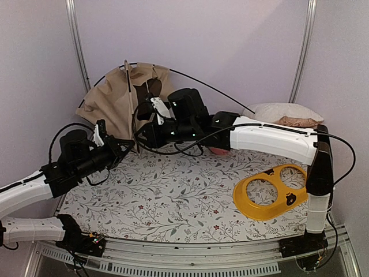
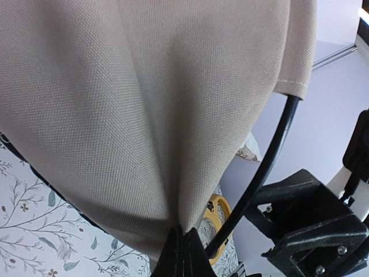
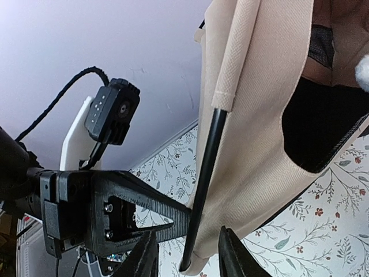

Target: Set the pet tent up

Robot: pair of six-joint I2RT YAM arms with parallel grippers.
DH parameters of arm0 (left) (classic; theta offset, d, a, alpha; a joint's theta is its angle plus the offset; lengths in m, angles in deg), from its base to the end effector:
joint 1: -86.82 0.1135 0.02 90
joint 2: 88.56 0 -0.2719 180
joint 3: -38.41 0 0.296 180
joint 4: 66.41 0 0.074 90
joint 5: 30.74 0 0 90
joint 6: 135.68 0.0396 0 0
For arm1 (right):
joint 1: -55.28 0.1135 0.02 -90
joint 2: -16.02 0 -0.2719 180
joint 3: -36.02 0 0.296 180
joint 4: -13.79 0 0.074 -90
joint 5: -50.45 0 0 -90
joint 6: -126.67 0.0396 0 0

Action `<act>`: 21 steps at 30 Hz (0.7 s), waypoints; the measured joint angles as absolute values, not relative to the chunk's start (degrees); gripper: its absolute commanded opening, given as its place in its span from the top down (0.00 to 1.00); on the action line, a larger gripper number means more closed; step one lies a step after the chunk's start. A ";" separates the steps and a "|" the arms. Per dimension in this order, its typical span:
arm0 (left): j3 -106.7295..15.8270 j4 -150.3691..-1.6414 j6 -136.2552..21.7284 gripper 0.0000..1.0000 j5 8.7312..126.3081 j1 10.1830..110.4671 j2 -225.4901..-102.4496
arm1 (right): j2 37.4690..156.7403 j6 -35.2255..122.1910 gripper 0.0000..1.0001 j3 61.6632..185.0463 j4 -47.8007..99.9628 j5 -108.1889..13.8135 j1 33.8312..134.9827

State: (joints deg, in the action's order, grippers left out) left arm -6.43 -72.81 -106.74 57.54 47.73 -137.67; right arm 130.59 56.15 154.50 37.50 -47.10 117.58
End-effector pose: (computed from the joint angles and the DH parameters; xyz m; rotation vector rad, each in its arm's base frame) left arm 0.1939 -0.1560 0.2760 -0.3915 1.8907 -1.2091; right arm 0.2441 0.4760 0.3426 -0.8436 1.8891 1.0539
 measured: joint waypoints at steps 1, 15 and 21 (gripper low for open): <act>-6.56 -72.90 -106.50 1.00 57.59 47.73 -137.71 | 130.98 56.07 0.65 155.42 37.71 -46.79 117.56; -7.87 -74.62 -102.83 1.00 58.15 47.73 -137.77 | 135.05 56.53 0.70 160.01 43.18 -44.83 117.58; -8.48 -74.97 -101.52 1.00 58.90 47.76 -138.52 | 136.20 56.94 0.88 161.76 44.51 -45.92 117.56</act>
